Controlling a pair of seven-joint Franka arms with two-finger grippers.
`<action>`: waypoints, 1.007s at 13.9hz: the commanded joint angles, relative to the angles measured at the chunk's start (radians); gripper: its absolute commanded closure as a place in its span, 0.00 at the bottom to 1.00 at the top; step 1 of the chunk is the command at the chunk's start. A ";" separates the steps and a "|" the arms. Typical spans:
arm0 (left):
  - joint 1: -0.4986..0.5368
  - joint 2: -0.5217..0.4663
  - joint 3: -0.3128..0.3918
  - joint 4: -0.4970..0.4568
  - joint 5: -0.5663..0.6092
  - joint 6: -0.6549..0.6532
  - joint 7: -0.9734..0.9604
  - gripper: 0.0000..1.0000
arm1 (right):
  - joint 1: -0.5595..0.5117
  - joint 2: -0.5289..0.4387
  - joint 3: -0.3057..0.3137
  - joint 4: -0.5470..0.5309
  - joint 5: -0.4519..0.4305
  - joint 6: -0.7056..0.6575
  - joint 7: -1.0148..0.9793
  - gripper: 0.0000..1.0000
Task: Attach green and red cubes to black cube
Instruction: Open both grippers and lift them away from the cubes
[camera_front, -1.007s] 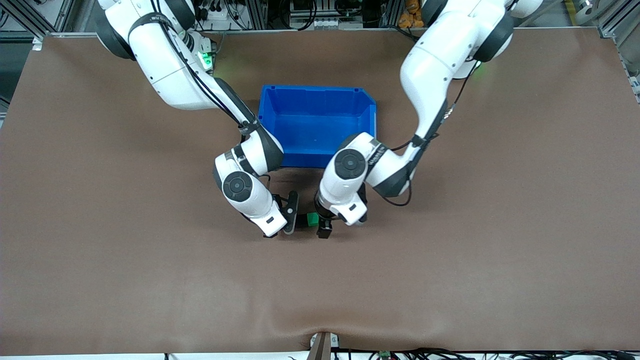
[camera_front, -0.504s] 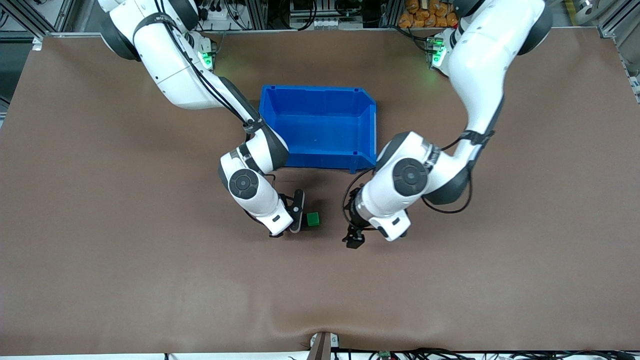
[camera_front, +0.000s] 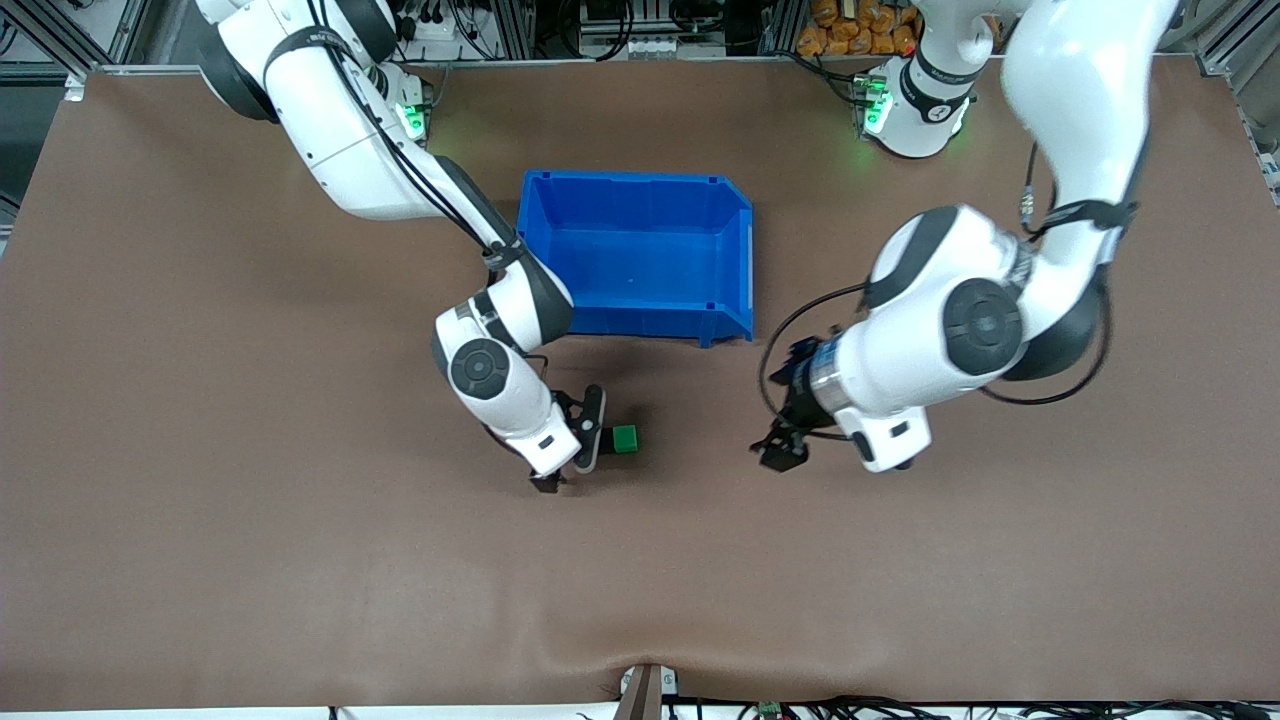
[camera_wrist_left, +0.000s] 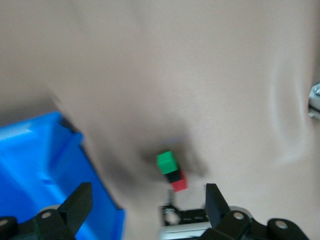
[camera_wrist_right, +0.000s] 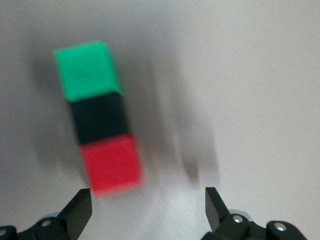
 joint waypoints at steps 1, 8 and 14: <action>0.081 -0.092 -0.045 -0.032 -0.015 -0.127 0.143 0.00 | -0.124 -0.071 -0.019 -0.010 0.003 -0.021 -0.012 0.00; 0.244 -0.231 -0.073 -0.032 -0.014 -0.334 0.647 0.00 | -0.304 -0.229 -0.022 -0.001 0.000 -0.214 -0.010 0.00; 0.255 -0.309 -0.064 -0.032 0.054 -0.385 0.811 0.00 | -0.431 -0.373 -0.022 -0.020 0.009 -0.372 0.071 0.00</action>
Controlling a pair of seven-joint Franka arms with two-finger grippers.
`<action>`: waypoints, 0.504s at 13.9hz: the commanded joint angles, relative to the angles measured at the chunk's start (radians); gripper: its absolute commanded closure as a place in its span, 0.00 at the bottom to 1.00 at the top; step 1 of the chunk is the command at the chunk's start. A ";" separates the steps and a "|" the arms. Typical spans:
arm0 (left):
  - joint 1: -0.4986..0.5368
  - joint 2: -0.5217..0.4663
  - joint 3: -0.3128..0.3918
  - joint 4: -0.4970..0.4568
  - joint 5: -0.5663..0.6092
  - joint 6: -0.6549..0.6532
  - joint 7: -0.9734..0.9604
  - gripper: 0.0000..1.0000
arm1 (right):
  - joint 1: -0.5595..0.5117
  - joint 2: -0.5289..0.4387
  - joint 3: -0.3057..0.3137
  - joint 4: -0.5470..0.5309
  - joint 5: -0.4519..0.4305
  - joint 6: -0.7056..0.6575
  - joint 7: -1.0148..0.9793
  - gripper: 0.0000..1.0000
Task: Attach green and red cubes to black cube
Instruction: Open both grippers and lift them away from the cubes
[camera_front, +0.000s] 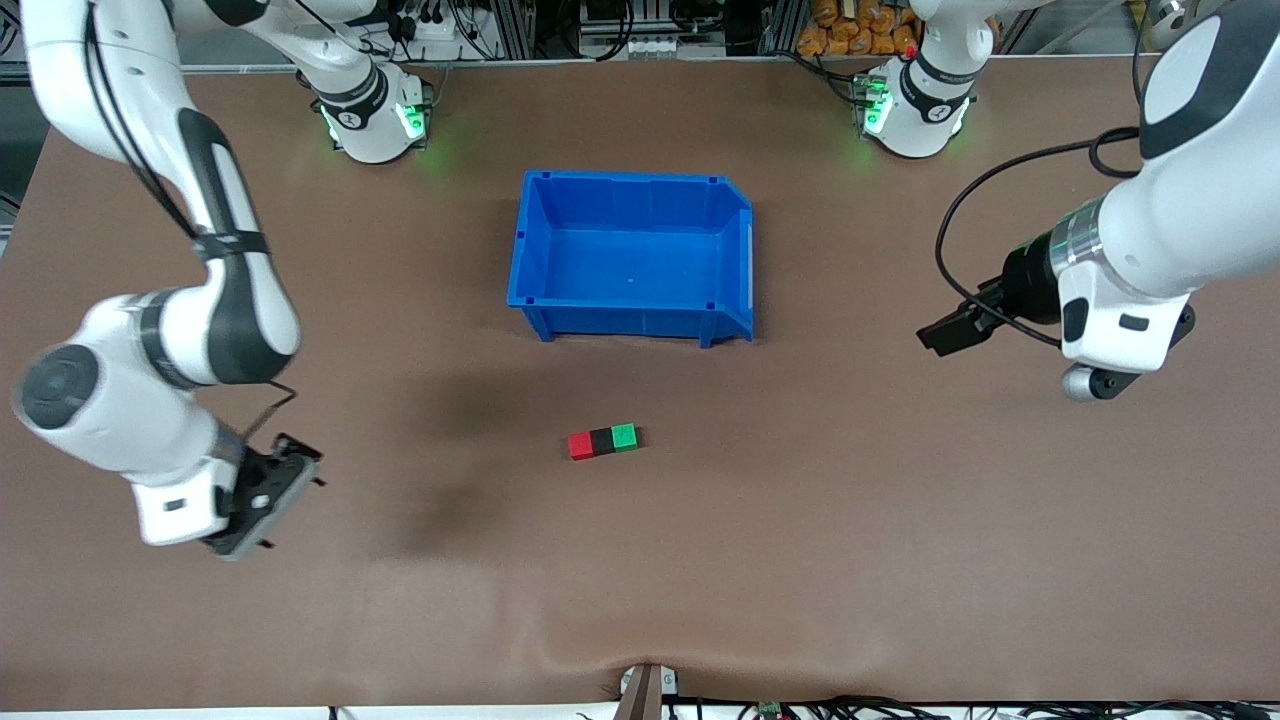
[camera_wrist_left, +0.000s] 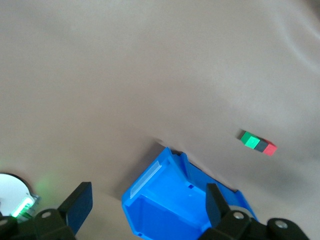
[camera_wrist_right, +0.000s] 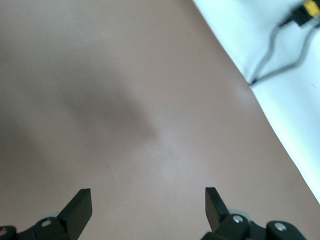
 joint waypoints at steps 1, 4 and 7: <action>0.011 -0.060 -0.003 -0.029 0.088 -0.045 0.151 0.00 | -0.035 -0.113 0.017 -0.040 0.007 -0.146 0.114 0.00; 0.058 -0.088 -0.010 -0.036 0.152 -0.058 0.323 0.00 | -0.049 -0.201 0.016 -0.043 -0.001 -0.278 0.406 0.00; 0.081 -0.122 -0.010 -0.068 0.152 -0.058 0.418 0.00 | -0.075 -0.331 0.014 -0.107 -0.002 -0.385 0.500 0.00</action>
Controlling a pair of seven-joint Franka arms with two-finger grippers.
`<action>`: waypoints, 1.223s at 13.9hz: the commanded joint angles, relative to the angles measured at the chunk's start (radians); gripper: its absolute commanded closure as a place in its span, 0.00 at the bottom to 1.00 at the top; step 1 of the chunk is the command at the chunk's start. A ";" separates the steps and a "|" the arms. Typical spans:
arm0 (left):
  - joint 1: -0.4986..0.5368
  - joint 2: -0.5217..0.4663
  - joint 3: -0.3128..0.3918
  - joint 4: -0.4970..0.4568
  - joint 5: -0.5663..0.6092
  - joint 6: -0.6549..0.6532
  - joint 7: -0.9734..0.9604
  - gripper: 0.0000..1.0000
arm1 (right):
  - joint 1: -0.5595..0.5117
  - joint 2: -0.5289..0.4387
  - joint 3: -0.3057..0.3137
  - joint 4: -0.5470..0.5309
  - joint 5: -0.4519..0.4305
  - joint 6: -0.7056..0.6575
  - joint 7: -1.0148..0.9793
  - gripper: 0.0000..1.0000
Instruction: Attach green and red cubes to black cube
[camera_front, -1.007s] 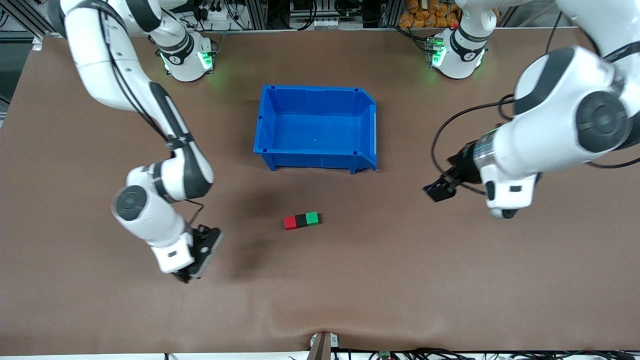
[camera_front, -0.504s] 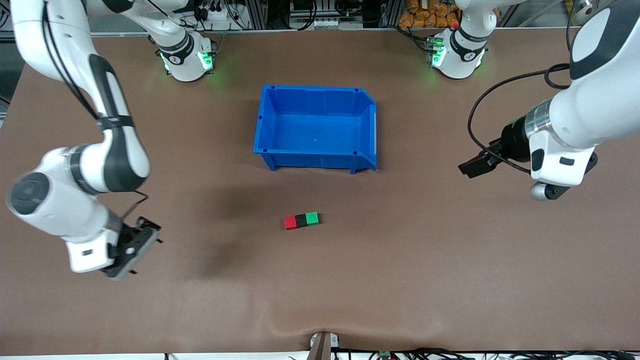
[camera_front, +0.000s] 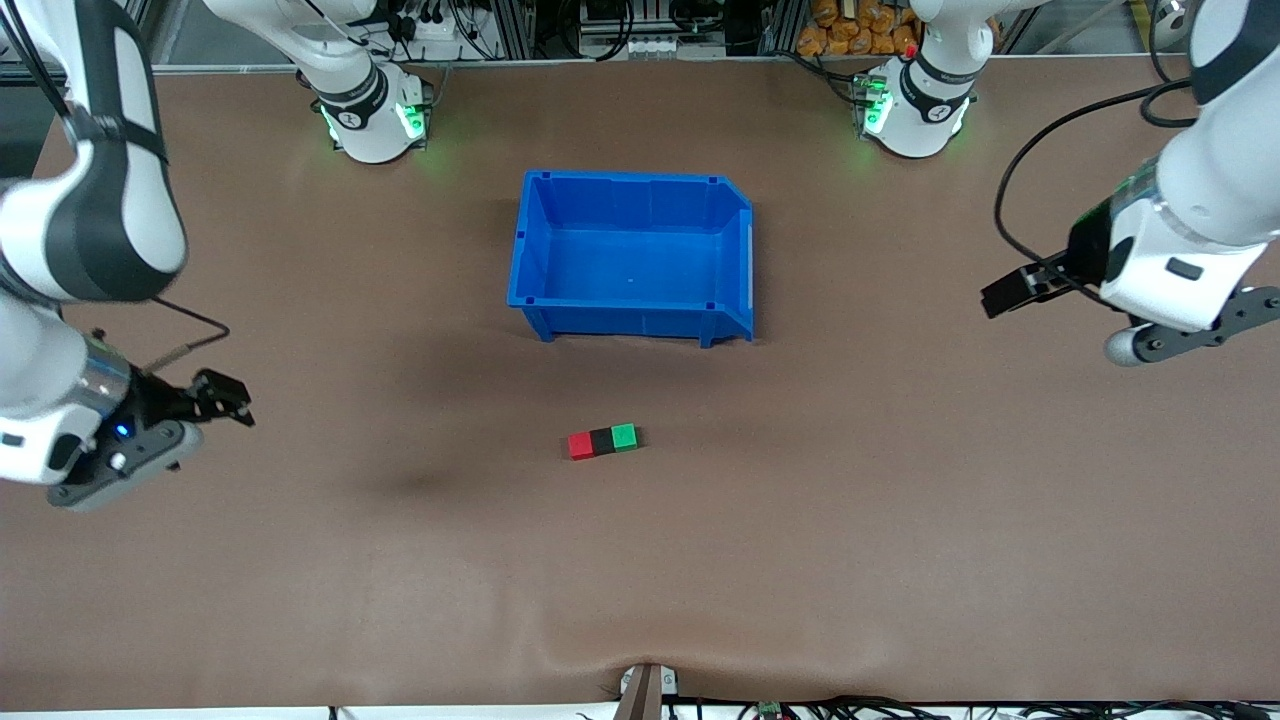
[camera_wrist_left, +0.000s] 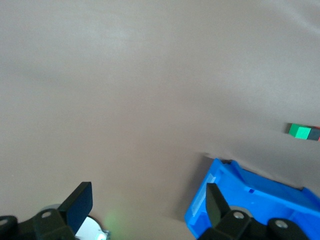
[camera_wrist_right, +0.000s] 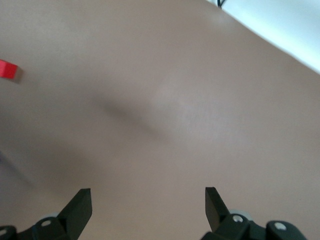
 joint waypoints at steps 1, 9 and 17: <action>0.038 -0.065 -0.010 -0.071 0.022 -0.003 0.114 0.00 | -0.037 -0.182 -0.002 -0.174 -0.001 -0.016 0.101 0.00; -0.227 -0.294 0.456 -0.287 -0.116 0.049 0.367 0.00 | 0.002 -0.390 -0.112 -0.258 0.013 -0.205 0.301 0.00; -0.264 -0.495 0.548 -0.494 -0.118 0.093 0.381 0.00 | 0.002 -0.393 -0.109 -0.189 0.014 -0.336 0.538 0.00</action>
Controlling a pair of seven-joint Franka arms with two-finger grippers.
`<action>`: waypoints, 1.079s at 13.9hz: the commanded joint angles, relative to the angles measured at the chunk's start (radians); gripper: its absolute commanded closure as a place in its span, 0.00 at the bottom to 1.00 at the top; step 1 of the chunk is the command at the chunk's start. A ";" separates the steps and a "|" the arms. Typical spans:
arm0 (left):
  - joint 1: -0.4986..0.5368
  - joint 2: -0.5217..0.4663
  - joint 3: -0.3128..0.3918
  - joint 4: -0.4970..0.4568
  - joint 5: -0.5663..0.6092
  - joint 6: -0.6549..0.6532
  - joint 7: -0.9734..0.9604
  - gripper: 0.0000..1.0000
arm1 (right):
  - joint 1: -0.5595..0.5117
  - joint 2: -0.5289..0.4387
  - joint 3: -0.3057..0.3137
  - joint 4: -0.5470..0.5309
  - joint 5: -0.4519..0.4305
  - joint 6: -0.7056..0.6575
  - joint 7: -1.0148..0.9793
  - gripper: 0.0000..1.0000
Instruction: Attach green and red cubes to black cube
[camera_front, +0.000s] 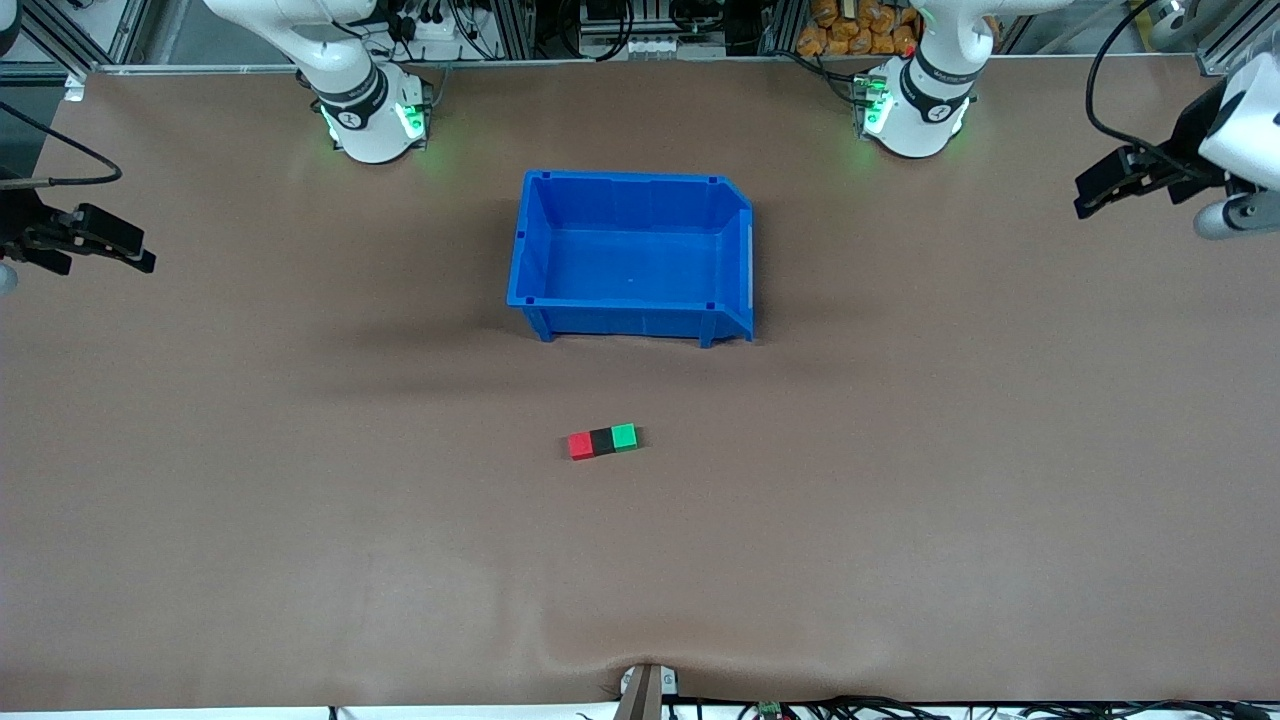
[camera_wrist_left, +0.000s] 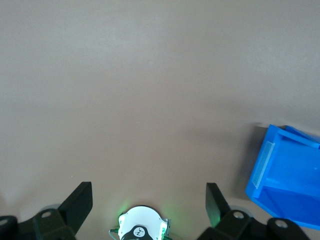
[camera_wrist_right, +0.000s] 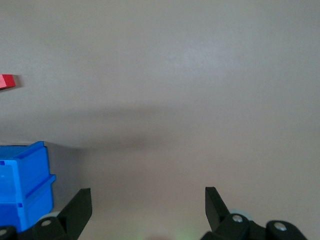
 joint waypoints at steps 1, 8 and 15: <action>-0.007 -0.093 0.039 -0.090 -0.015 0.033 0.010 0.00 | 0.012 -0.016 0.000 0.029 0.011 -0.064 0.112 0.00; -0.011 -0.067 0.039 -0.076 -0.045 0.031 0.019 0.00 | 0.032 -0.023 0.021 0.066 -0.002 -0.096 0.108 0.00; -0.004 -0.060 0.039 -0.076 -0.038 0.027 0.121 0.00 | 0.032 -0.015 0.018 0.066 0.004 -0.093 0.111 0.00</action>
